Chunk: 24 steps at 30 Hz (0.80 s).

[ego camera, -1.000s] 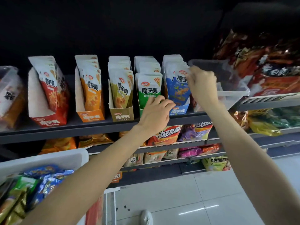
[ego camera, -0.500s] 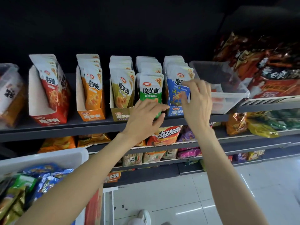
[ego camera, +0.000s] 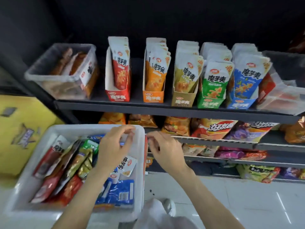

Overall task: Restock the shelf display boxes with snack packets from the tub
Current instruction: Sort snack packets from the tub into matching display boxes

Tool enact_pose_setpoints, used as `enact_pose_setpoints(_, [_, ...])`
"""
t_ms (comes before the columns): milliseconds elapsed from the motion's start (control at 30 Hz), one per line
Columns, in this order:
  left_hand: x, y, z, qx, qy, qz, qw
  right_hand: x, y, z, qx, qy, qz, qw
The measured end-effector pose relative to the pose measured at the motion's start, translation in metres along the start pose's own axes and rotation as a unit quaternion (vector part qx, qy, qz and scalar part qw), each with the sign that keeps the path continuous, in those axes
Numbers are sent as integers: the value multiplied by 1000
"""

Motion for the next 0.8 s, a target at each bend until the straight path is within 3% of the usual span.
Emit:
enact_pose_setpoints(133, [3,-39,93,44,154,102,982,-75,3,29,6,0,146,989])
enact_pose_setpoints(233, [3,-48,127,60,209,111,970,-128,8,41,8,-64,270,961])
enact_pose_setpoints(367, [9,-30,136,54,265,79,959,-191,-4,42,7,-232,437,869])
enact_pose_setpoints(433, [12,-19,134,38,271,68,960,-209,-15,34,-13,-296,475,829])
enact_pose_setpoints(567, [14,-8,134,31,258,67,963,-215,-16,27,-51,-307,454,835])
enact_pose_setpoints(667, [17,-9,130,23,209,57,976,-191,-1,35,-68,-233,403,882])
enact_pose_setpoints(800, [26,-14,109,5,62,85,994,-122,27,38,-130,-76,287,946])
Point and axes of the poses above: each hand's wrist, its own y-axis towards the middle knuckle, its own x-axis out of the back of the hand, z = x × y, the point moved 7 cm from there along y, towards the middle knuckle, and after that the axes turned 1 degree about y, right-handed, at the moved point
